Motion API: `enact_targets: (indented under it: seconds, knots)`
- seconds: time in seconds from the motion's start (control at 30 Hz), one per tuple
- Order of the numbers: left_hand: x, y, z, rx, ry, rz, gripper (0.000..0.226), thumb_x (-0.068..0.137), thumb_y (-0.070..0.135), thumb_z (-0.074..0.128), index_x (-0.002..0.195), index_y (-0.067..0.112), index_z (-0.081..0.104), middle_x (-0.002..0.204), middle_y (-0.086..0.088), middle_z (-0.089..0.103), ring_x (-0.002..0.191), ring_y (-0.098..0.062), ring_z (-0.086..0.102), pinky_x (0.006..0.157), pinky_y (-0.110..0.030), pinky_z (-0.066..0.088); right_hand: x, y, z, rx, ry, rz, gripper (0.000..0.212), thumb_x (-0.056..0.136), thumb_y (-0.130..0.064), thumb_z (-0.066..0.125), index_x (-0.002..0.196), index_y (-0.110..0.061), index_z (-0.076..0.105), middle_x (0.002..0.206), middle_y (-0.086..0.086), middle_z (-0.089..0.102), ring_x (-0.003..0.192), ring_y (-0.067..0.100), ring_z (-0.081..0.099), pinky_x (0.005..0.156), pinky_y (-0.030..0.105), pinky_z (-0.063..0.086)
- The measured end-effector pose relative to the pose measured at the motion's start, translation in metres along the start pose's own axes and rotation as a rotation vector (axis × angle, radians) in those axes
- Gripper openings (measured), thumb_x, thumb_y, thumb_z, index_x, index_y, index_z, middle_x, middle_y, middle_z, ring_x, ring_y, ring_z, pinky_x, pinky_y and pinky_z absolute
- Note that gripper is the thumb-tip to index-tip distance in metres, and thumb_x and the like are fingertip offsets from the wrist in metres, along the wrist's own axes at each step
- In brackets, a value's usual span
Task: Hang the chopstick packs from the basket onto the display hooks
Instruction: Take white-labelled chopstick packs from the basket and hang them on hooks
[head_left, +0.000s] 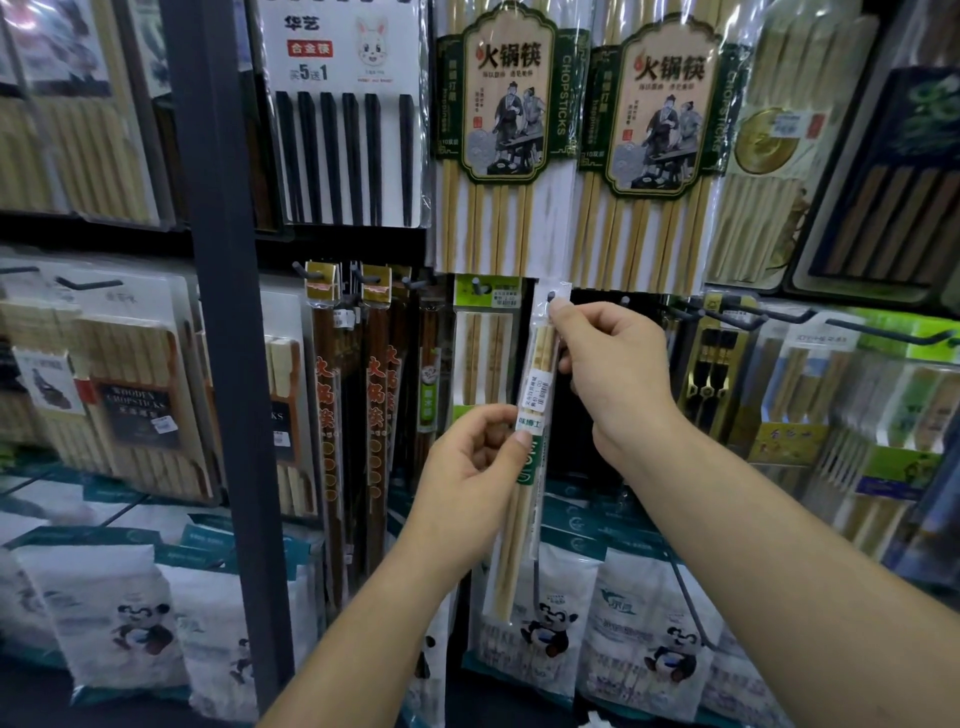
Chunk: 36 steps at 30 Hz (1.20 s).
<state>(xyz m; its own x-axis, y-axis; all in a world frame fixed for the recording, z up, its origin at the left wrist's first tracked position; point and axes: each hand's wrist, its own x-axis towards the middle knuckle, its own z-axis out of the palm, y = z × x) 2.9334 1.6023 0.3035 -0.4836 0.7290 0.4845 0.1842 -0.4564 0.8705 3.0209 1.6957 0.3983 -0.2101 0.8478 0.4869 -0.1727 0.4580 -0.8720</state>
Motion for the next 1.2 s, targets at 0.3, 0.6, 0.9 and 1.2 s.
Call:
enact_targets:
  seconds: [0.3,0.6,0.9,1.2]
  knots:
    - [0.000,-0.001,0.001,-0.001,0.016,0.001,0.014,0.099,0.013,0.064,0.109,0.022,0.068,0.095,0.001,0.070,0.082,0.001,0.065,0.077,-0.016,0.054,0.003,0.001,0.001,-0.100,0.022,-0.070,0.032,0.097,-0.029,0.065,0.078,-0.006,0.073,0.062,-0.002,0.062,0.055,0.001,0.055,0.057,0.012,0.049]
    - [0.003,-0.008,0.002,0.066,0.025,-0.038,0.013,0.098,0.015,0.067,0.105,0.027,0.068,0.089,0.007,0.070,0.080,-0.003,0.065,0.073,-0.020,0.056,0.007,0.012,-0.001,-0.233,0.015,-0.115,0.032,0.099,-0.030,0.060,0.069,-0.016,0.064,0.051,-0.016,0.053,0.051,-0.002,0.049,0.054,0.015,0.044]
    - [0.016,-0.005,-0.010,0.513,0.050,0.068,0.024,0.102,0.040,0.056,0.124,0.030,0.059,0.120,0.010,0.060,0.103,0.006,0.058,0.093,-0.025,0.052,-0.009,0.044,-0.018,-0.259,-0.017,-0.172,0.016,0.095,-0.039,0.066,0.088,-0.024,0.062,0.077,-0.011,0.061,0.067,-0.003,0.057,0.060,0.010,0.043]
    - [0.053,0.003,0.031,0.033,-0.104,-0.156,0.048,0.110,0.043,0.038,0.157,0.034,0.030,0.134,0.028,0.041,0.093,0.036,0.040,0.068,0.011,0.034,-0.017,0.081,0.004,-0.170,-0.324,-0.103,0.068,0.099,-0.062,0.019,0.161,-0.037,0.008,0.168,-0.017,0.006,0.152,-0.003,0.005,0.127,0.033,0.008]
